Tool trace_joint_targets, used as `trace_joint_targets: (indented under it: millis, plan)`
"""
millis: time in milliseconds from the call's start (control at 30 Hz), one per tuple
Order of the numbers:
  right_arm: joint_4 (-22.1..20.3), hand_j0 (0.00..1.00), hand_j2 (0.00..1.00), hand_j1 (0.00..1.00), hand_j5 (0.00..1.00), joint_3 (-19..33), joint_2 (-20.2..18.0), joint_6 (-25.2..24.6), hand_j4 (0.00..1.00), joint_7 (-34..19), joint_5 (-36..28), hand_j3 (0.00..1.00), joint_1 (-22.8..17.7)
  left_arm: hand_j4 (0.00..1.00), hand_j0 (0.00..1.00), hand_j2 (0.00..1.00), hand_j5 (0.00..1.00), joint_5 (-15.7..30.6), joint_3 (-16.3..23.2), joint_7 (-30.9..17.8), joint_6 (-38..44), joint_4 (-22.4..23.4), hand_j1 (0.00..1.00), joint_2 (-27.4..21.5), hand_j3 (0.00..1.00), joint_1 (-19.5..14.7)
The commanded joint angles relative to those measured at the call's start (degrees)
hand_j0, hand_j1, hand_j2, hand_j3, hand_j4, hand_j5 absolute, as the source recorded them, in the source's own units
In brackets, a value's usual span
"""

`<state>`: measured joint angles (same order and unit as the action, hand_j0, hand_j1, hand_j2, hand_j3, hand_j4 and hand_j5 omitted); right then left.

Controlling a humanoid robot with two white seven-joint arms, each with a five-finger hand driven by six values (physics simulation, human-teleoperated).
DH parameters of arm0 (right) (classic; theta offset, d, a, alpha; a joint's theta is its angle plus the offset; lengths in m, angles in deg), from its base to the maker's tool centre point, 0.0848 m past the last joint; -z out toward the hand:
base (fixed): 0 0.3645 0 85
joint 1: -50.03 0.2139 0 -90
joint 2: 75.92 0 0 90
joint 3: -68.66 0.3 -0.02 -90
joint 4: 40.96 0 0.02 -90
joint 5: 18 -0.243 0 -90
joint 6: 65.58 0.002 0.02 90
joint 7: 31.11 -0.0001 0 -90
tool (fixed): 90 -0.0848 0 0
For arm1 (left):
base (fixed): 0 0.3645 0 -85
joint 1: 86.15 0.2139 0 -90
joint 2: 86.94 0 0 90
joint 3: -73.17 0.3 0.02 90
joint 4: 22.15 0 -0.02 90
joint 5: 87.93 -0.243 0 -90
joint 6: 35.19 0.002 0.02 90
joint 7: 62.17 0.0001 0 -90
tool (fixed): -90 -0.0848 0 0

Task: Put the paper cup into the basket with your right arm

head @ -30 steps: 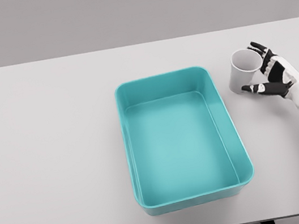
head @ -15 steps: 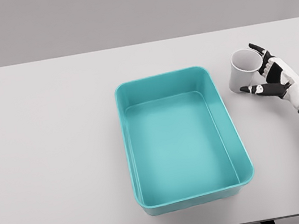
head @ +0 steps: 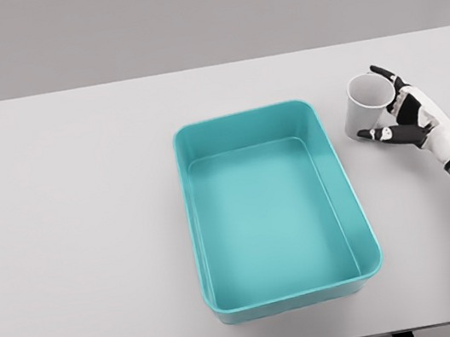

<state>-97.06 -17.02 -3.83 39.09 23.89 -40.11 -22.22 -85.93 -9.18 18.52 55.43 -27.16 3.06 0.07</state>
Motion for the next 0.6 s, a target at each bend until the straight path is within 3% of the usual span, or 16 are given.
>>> trace_joint_targets:
  millis: [0, 200, 567]
  plan:
    - [-0.07, 0.92, 0.92, 0.92, 0.92, 0.07, 0.33, 0.01, 0.92, 0.00, -0.03, 0.92, 0.00, 1.00, 1.00, 1.00, 1.00, 0.03, 0.00, -0.01, 0.00, -0.01, 1.00, 0.00, 1.00, 0.00]
    - [-0.07, 0.79, 0.79, 0.79, 0.79, 0.07, 0.33, -0.08, 0.79, 0.00, -0.03, 0.79, 0.00, 1.00, 1.00, 1.00, 1.00, 0.03, 0.00, -0.01, 0.00, -0.01, 1.00, 0.00, 1.00, 0.00]
    - [-0.24, 0.69, 0.69, 0.69, 0.69, 0.25, 0.33, 0.01, 0.69, 0.00, -0.03, 0.69, 0.00, 1.00, 1.00, 1.00, 1.00, 0.03, 0.00, -0.01, 0.00, -0.01, 1.00, 0.00, 1.00, 0.00]
